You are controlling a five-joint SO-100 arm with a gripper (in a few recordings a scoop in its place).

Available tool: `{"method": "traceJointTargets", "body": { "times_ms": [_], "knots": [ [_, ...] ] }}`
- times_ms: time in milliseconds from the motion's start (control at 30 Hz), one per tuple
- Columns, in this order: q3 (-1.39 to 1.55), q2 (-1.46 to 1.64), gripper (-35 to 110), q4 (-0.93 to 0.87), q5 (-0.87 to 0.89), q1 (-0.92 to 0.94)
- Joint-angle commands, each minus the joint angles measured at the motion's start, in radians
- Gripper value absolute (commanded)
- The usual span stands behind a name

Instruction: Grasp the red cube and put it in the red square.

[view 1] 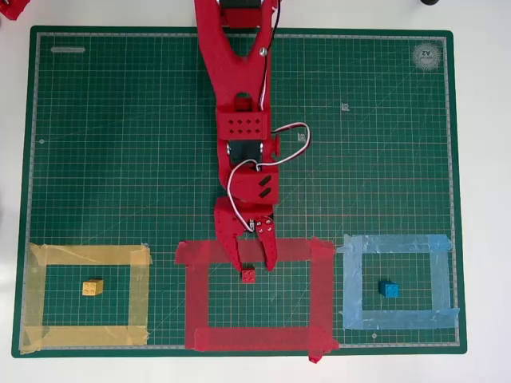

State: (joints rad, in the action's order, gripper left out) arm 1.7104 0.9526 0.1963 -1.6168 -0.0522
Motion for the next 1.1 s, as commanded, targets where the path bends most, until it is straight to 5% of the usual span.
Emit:
{"method": "traceJointTargets", "body": {
  "times_ms": [0,667,800,1067],
  "knots": [
    [0.118,0.261,21,0.009,0.012,-0.003],
    [1.419,1.666,17,-0.012,0.046,0.048],
    [1.445,1.821,-1,-0.219,0.078,0.048],
    [1.45,1.937,-1,-0.549,0.094,0.04]
  ]
}}
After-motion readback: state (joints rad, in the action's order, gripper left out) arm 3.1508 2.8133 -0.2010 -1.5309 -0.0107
